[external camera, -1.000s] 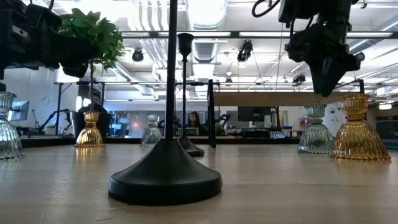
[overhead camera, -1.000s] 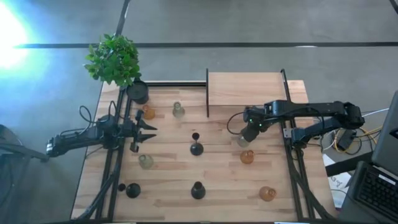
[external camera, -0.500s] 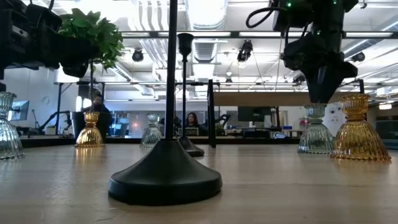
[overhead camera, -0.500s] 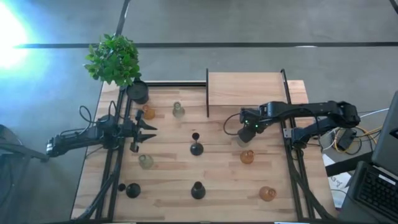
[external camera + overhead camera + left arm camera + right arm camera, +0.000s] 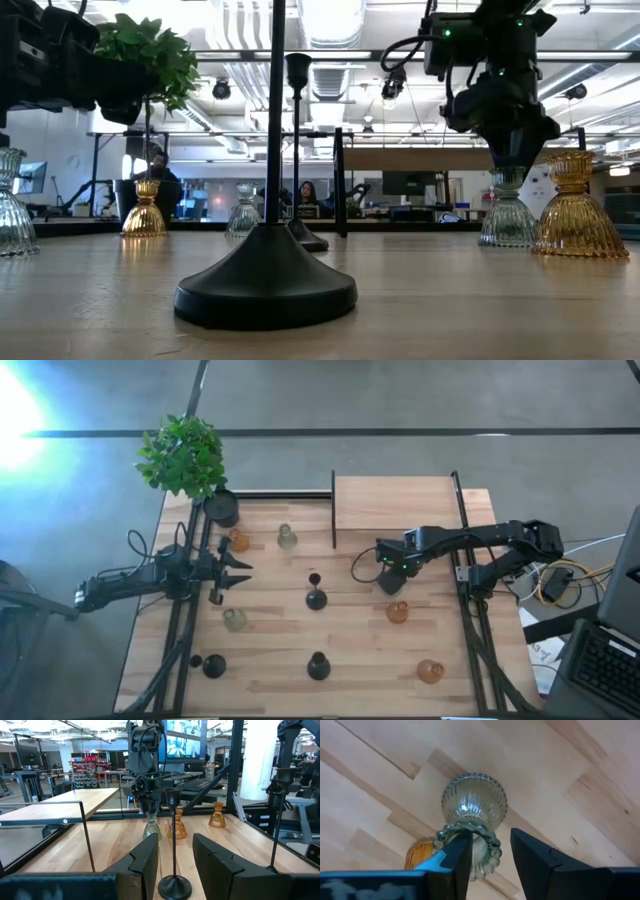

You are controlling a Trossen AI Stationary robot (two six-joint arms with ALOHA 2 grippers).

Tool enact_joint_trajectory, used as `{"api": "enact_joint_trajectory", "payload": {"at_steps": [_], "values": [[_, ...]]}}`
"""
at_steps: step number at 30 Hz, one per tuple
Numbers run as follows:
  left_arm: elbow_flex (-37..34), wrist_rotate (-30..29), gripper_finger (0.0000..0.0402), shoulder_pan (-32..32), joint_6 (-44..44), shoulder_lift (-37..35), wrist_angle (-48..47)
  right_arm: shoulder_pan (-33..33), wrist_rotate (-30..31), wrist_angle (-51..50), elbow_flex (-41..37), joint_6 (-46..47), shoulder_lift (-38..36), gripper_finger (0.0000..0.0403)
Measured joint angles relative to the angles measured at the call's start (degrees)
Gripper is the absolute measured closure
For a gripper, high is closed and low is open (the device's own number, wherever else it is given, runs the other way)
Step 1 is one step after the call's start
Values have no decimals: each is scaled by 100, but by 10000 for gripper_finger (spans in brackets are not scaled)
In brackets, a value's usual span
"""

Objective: Pick & Place candle stick holders
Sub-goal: Put the middle green glass candle holder on the shelf

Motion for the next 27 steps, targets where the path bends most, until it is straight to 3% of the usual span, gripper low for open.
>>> {"api": "enact_joint_trajectory", "payload": {"at_steps": [8,27], "values": [[0,0,275,0,0,-1,0,0,10,28,-11,-57,-243,378],[-1,0,275,-2,0,1,0,0,39,30,-38,-255,-511,383]]}}
